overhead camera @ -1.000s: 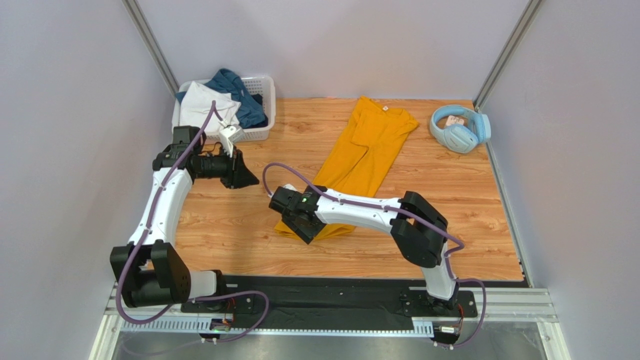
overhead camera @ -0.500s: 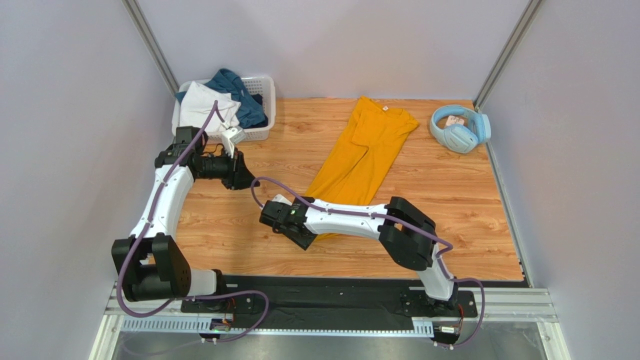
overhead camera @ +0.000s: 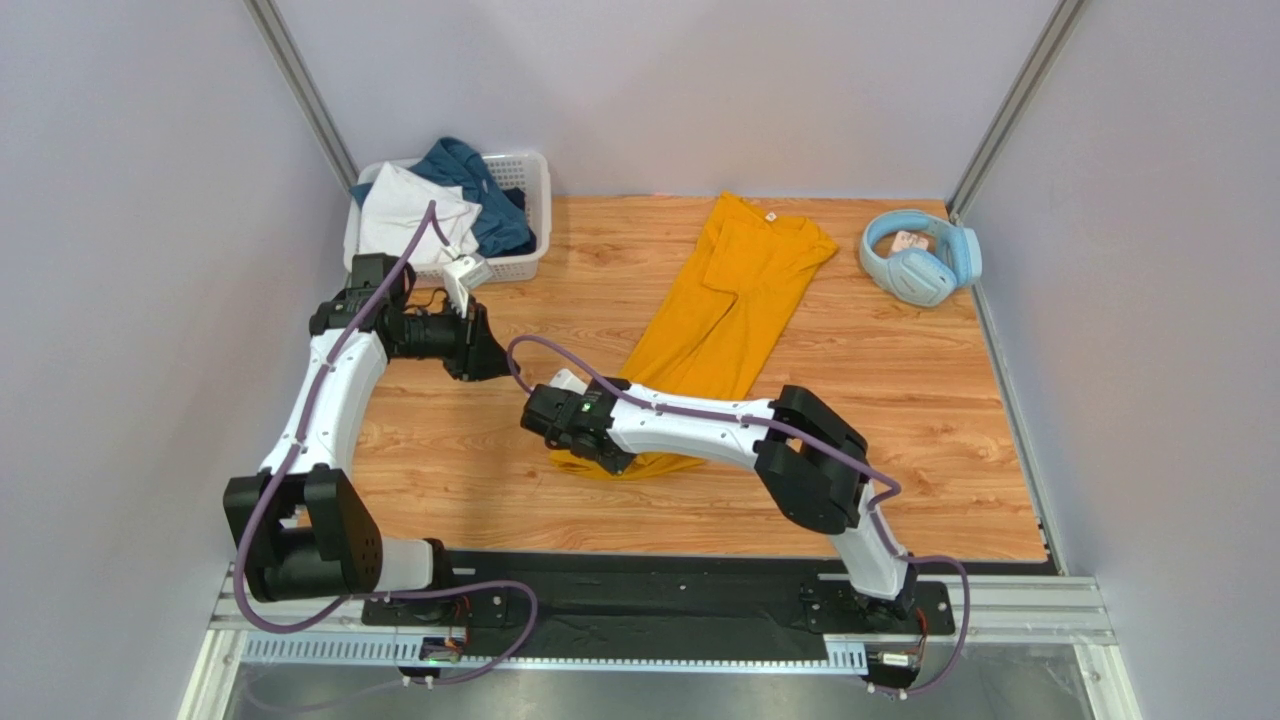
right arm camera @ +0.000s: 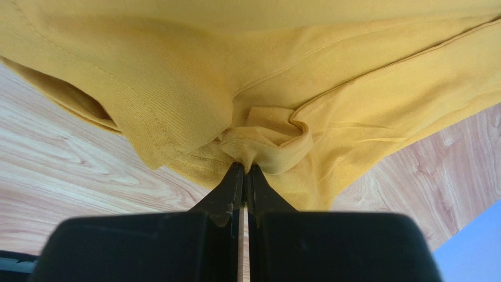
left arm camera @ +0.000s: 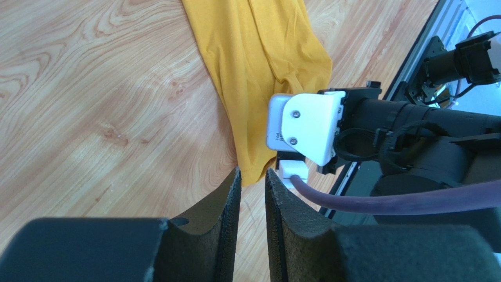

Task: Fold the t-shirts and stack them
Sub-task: Fold the tshirt

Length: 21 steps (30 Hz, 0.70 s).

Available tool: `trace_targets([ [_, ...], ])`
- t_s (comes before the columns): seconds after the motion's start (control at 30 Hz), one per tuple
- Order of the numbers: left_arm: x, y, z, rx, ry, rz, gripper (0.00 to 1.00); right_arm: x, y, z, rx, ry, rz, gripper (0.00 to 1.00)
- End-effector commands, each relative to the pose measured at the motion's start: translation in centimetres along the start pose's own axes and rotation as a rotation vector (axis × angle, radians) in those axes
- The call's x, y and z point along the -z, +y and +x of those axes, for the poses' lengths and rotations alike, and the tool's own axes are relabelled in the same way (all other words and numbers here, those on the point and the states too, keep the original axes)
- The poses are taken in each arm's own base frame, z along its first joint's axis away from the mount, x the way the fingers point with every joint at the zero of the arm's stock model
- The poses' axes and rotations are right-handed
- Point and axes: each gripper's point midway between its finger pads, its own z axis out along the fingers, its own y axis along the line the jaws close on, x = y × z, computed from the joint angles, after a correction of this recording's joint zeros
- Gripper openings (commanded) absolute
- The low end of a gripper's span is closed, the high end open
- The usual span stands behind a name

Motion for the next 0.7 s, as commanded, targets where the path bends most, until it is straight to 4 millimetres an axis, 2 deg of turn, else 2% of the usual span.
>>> trace_targets([
  [0.0,-0.1,-0.3,-0.4,-0.034,-0.028,0.044,0.29,4.8,-1.8,-2.0,-0.077,-0.088,-0.016,0.0],
  [0.07,0.0,-0.3,-0.5,-0.037,-0.028,0.042,0.29,6.8,-1.1,-1.4,-0.109,-0.094,-0.102,0.0],
  [0.1,-0.1,-0.3,-0.5,-0.037,-0.027,0.046,0.29,7.0,-0.7,-0.2,-0.103,-0.065,-0.13,0.0],
  [0.13,-0.1,-0.2,-0.5,-0.038,-0.027,0.045,0.29,8.5,0.0,0.4,-0.111,-0.065,-0.202,0.0],
  [0.3,-0.2,0.0,-0.8,-0.032,-0.026,0.06,0.29,11.9,2.9,5.0,-0.105,0.015,-0.367,0.0],
  [0.37,-0.2,-0.1,-1.1,-0.031,-0.033,0.066,0.29,12.7,3.5,6.4,-0.119,0.037,-0.412,0.01],
  [0.43,-0.2,-0.2,-1.2,-0.032,-0.034,0.071,0.29,13.1,5.0,8.2,-0.111,0.098,-0.498,0.03],
  [0.5,-0.1,-0.2,-1.5,-0.036,-0.038,0.072,0.29,13.3,6.2,9.1,-0.102,0.125,-0.567,0.11],
  [0.57,0.0,-0.3,-1.8,-0.041,-0.042,0.072,0.29,12.3,6.3,9.9,-0.076,0.153,-0.555,0.22],
  [0.63,0.1,-0.4,-1.9,-0.041,-0.043,0.075,0.29,11.4,6.0,10.0,-0.046,0.159,-0.526,0.3],
  [0.67,0.1,-0.5,-2.0,-0.045,-0.044,0.077,0.29,11.3,5.8,9.7,-0.042,0.158,-0.515,0.39],
])
